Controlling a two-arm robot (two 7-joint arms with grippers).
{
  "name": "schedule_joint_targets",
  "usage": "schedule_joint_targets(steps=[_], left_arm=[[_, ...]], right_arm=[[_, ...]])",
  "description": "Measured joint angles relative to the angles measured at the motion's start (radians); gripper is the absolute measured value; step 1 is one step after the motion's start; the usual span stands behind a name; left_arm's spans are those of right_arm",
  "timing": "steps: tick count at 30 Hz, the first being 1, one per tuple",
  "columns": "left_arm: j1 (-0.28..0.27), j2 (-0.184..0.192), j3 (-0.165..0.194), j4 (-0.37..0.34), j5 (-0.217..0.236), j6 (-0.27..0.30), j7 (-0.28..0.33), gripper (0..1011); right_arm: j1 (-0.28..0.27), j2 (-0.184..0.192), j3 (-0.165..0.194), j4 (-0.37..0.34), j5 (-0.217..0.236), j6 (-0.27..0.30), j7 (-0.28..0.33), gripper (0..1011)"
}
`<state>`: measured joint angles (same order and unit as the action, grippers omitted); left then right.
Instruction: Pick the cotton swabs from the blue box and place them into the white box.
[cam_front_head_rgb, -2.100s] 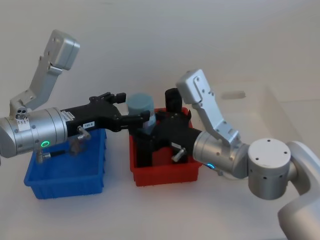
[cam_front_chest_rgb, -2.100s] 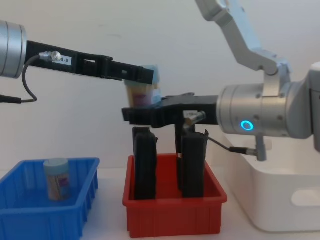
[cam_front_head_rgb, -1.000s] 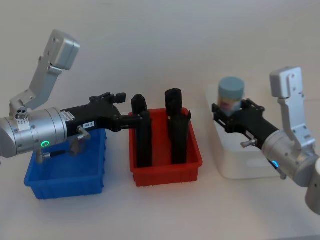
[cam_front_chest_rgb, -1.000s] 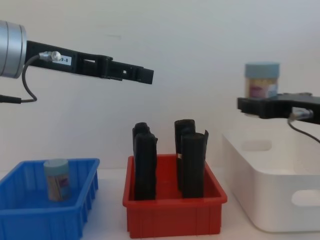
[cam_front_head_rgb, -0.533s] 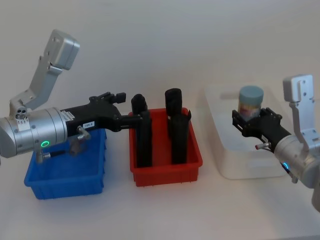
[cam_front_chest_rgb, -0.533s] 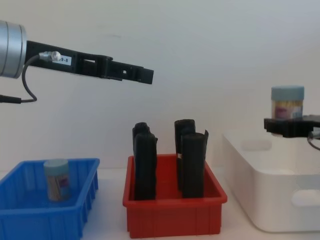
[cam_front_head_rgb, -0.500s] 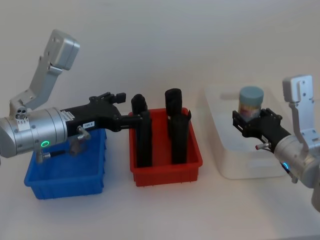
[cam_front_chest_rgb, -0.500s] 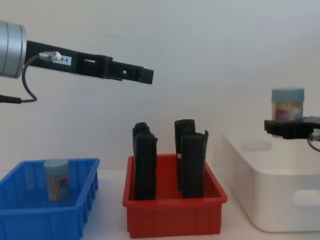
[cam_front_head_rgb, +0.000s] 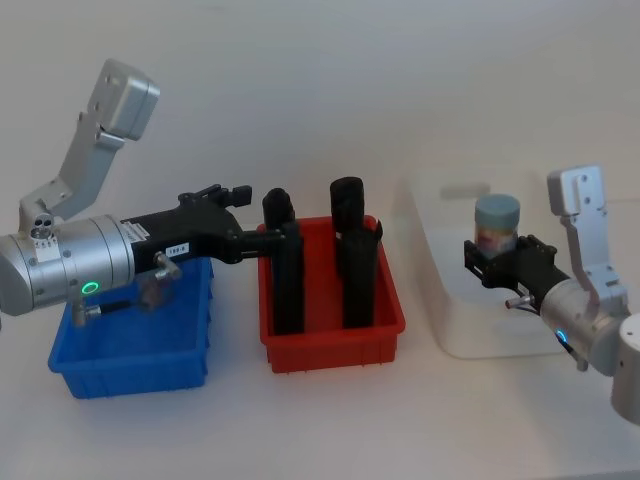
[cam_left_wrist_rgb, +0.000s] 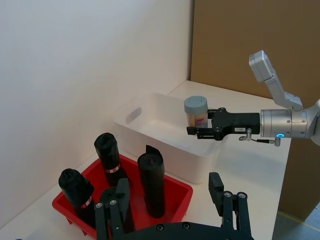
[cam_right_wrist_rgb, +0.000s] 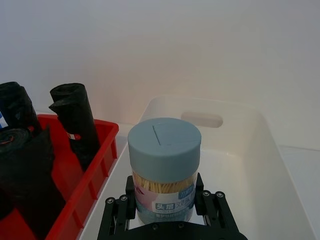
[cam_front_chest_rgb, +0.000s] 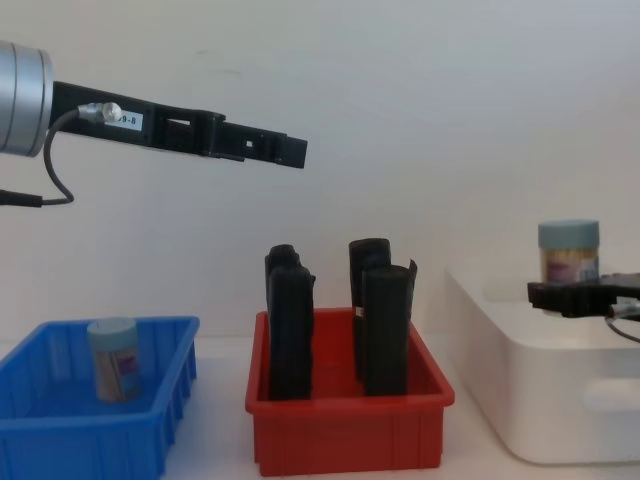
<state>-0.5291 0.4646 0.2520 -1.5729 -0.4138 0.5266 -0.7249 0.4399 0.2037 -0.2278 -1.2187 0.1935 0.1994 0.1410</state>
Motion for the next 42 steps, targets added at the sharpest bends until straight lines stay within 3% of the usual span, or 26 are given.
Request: schedule_joint_targets(steps=[10,18,22,32,42], left_arm=[[0.0,0.0,0.0,0.0,0.0,0.0,0.0,1000],[0.0,0.0,0.0,0.0,0.0,0.0,0.0,1000],[0.0,0.0,0.0,0.0,0.0,0.0,0.0,1000],[0.0,0.0,0.0,0.0,0.0,0.0,0.0,1000],[0.0,0.0,0.0,0.0,0.0,0.0,0.0,1000]], right_arm=[[0.022,-0.008,-0.004,0.05,-0.012,-0.011,0.017,667],[0.027,-0.01,-0.005,0.067,-0.017,-0.025,0.028,921],[0.028,-0.011,-0.005,0.068,-0.017,-0.033,0.029,1001],[0.017,-0.008,-0.002,0.049,-0.011,-0.071,0.029,1001],[-0.019,0.004,0.006,-0.016,0.002,-0.15,0.01,1001]])
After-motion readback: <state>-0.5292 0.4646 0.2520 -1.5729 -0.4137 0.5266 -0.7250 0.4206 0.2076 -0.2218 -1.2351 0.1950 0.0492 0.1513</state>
